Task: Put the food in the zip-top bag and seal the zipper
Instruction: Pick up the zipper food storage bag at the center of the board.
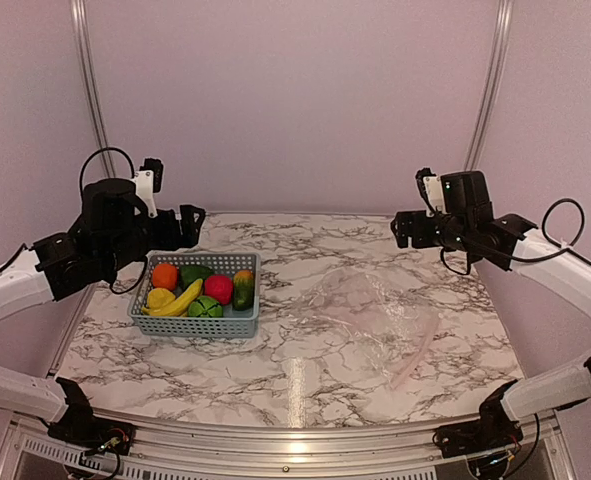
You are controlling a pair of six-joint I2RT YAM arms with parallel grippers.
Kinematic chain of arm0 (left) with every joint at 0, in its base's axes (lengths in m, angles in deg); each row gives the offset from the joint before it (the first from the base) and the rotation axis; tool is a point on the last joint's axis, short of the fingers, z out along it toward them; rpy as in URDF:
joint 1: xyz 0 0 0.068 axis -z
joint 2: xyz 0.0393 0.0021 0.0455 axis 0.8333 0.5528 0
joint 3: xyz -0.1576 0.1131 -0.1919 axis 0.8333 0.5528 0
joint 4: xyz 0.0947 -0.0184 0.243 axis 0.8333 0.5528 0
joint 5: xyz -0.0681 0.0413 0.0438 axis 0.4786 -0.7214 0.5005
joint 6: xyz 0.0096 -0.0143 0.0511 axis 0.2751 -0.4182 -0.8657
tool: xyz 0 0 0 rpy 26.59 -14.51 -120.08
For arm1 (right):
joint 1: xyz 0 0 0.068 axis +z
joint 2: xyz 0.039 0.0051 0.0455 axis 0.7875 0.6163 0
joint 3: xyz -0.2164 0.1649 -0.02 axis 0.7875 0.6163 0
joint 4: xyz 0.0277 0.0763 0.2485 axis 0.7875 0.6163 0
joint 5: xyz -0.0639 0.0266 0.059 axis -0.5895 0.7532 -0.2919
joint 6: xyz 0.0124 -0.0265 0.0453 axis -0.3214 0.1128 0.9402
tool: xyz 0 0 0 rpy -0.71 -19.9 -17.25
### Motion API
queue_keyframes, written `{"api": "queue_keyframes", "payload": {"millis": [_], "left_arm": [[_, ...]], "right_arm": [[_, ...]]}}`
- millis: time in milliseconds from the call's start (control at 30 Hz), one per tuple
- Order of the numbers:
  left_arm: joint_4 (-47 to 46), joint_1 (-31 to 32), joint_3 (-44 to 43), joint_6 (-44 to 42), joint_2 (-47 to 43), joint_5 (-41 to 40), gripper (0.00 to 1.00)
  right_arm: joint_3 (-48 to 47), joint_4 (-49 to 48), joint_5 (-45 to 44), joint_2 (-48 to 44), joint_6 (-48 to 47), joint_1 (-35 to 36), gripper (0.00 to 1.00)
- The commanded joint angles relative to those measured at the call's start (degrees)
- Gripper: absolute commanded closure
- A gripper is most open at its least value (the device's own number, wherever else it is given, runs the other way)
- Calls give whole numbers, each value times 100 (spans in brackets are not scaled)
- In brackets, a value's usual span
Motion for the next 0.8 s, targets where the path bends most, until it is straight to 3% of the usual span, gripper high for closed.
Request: {"api": "queue_keyframes", "payload": {"millis": [0,167,367,767], "left_arm": [[-382,169,373,-143,-374,-158,1],[468,257,-123,-400,56,255,16],[1072,367,-277,-212,427,916,31],[2541,413,-364,1182,668,915,41]], "right_arm": [[133,211,-213,-22,457,215,4],[281,-40,410,-13,275,305,4],[260,-43,1654,205,96,378,21],[227,-113,2896,730,216,793,32]]}}
